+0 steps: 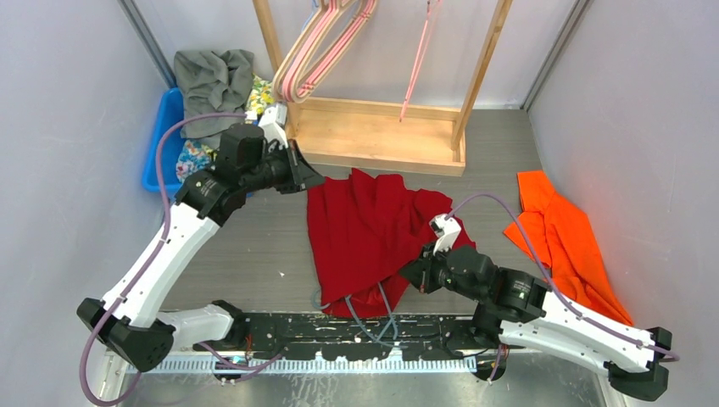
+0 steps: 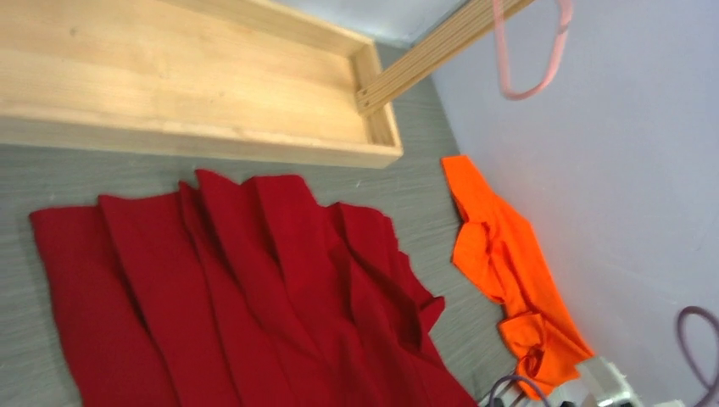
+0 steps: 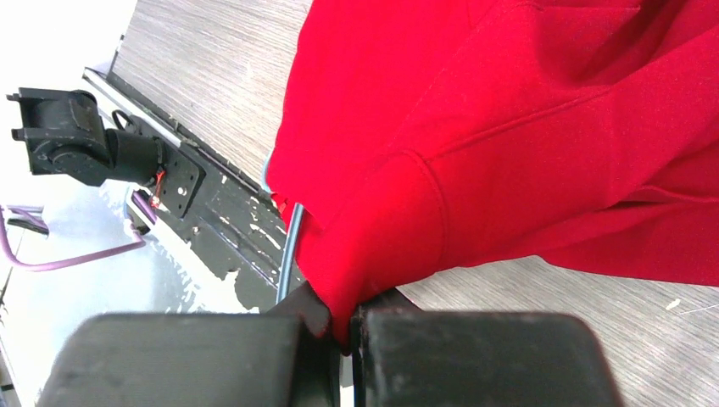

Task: Place the skirt on the hanger
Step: Hang the skirt on the hanger.

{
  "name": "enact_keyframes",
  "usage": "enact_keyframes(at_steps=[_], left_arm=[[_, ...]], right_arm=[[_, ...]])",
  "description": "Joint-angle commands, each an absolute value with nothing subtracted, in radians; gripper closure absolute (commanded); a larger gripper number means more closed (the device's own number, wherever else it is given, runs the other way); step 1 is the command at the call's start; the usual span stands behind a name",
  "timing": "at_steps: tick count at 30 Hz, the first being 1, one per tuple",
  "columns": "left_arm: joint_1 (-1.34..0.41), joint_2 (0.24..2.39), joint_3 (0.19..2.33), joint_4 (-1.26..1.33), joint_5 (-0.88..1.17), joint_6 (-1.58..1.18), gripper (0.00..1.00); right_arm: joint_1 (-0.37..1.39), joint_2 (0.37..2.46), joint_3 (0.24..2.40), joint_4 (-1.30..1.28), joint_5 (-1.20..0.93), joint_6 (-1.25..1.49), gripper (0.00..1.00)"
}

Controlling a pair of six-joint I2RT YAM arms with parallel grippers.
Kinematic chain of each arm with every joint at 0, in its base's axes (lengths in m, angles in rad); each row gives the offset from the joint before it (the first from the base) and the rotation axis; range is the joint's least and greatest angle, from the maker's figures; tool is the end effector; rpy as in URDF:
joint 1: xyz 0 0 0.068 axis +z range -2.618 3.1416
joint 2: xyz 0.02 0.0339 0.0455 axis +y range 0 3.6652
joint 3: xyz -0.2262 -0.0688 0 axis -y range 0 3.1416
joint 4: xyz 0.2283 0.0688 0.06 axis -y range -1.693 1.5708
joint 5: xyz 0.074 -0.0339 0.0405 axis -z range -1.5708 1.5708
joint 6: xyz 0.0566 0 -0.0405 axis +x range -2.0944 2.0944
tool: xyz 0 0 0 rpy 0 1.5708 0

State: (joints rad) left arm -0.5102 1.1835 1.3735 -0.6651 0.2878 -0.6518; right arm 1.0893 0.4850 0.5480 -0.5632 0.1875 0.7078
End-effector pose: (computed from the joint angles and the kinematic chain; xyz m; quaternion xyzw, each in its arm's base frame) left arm 0.2203 -0.1417 0.3663 0.0147 0.8480 -0.3852 0.3637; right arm 0.0824 0.1349 0.2311 -0.1155 0.8499 0.3472 0.3793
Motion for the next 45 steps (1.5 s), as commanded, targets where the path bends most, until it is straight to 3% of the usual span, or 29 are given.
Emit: enact_keyframes(at_steps=[1, 6, 7, 9, 11, 14, 18, 25, 31, 37, 42, 45], left_arm=[[-0.509, 1.139, 1.262, -0.686, 0.264, -0.634, 1.0], [-0.589, 1.11, 0.996, -0.634, 0.293, -0.688, 1.0], [-0.619, 1.107, 0.959, -0.629, 0.281, -0.697, 1.0], [-0.668, 1.105, 0.897, -0.613, 0.27, -0.717, 0.99], [-0.715, 1.106, 0.858, -0.595, 0.248, -0.735, 0.98], [-0.741, 1.126, 0.82, -0.586, 0.219, -0.744, 0.95], [-0.739, 1.191, 0.781, -0.497, 0.212, -0.758, 0.82], [-0.739, 1.398, 0.846, -0.377, 0.219, -0.762, 0.75], [-0.739, 1.521, 0.882, -0.376, 0.216, -0.753, 0.72], [-0.739, 1.524, 0.864, -0.38, 0.175, -0.753, 0.57], [-0.742, 1.503, 0.896, -0.464, 0.117, -0.715, 0.38], [-0.743, 1.523, 0.924, -0.51, 0.07, -0.692, 0.36]], right_arm=[[1.094, 0.518, 0.566, -0.527, 0.166, 0.686, 0.98], [1.094, 0.535, 0.478, -0.459, 0.148, 0.72, 0.98], [1.094, 0.54, 0.472, -0.463, 0.151, 0.726, 0.94], [1.093, 0.546, 0.472, -0.49, 0.156, 0.735, 0.65], [1.093, 0.545, 0.499, -0.553, 0.169, 0.733, 0.48], [1.094, 0.53, 0.545, -0.607, 0.161, 0.733, 0.46], [1.094, 0.554, 0.619, -0.66, 0.133, 0.733, 0.46], [1.094, 0.595, 0.69, -0.637, -0.007, 0.747, 0.36], [1.094, 0.619, 0.765, -0.666, -0.045, 0.746, 0.35], [1.094, 0.574, 0.739, -0.668, -0.065, 0.76, 0.34], [1.094, 0.557, 0.724, -0.679, -0.066, 0.757, 0.33], [1.094, 0.556, 0.708, -0.656, -0.071, 0.76, 0.33]])
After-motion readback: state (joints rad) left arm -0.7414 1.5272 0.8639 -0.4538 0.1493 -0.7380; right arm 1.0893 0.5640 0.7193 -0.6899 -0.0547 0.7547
